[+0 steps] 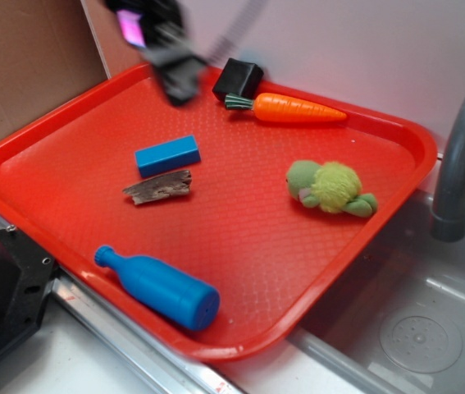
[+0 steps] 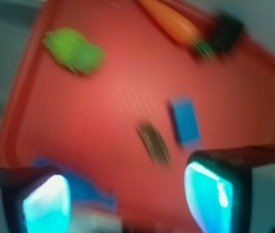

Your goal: Grab the green animal.

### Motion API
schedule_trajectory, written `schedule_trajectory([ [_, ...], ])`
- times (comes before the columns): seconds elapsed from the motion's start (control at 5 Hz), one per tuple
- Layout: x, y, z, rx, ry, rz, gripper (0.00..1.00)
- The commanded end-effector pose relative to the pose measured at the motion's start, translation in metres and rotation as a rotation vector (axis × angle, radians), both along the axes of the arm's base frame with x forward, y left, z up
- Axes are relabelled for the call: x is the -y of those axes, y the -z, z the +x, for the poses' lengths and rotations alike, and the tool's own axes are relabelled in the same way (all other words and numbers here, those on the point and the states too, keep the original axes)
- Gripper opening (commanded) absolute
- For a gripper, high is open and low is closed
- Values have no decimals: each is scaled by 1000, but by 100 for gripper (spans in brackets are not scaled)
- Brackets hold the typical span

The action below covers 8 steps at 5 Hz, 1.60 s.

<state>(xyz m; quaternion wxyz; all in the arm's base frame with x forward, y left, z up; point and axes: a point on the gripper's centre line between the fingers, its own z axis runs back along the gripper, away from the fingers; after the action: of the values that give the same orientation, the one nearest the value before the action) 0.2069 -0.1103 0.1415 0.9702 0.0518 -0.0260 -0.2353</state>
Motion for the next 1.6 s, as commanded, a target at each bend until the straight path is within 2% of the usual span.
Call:
schedule_trajectory([
  [0.0, 26, 30, 70, 124, 503, -32, 100],
  [0.2, 18, 31, 76, 128, 751, -72, 100],
  [0.6, 18, 31, 76, 128, 751, -72, 100],
  [0.8, 23, 49, 63, 6, 618, -133, 100],
  [1.2, 56, 82, 51, -92, 703, -122, 100],
  [1.4, 69, 81, 57, -14, 782, -57, 100],
])
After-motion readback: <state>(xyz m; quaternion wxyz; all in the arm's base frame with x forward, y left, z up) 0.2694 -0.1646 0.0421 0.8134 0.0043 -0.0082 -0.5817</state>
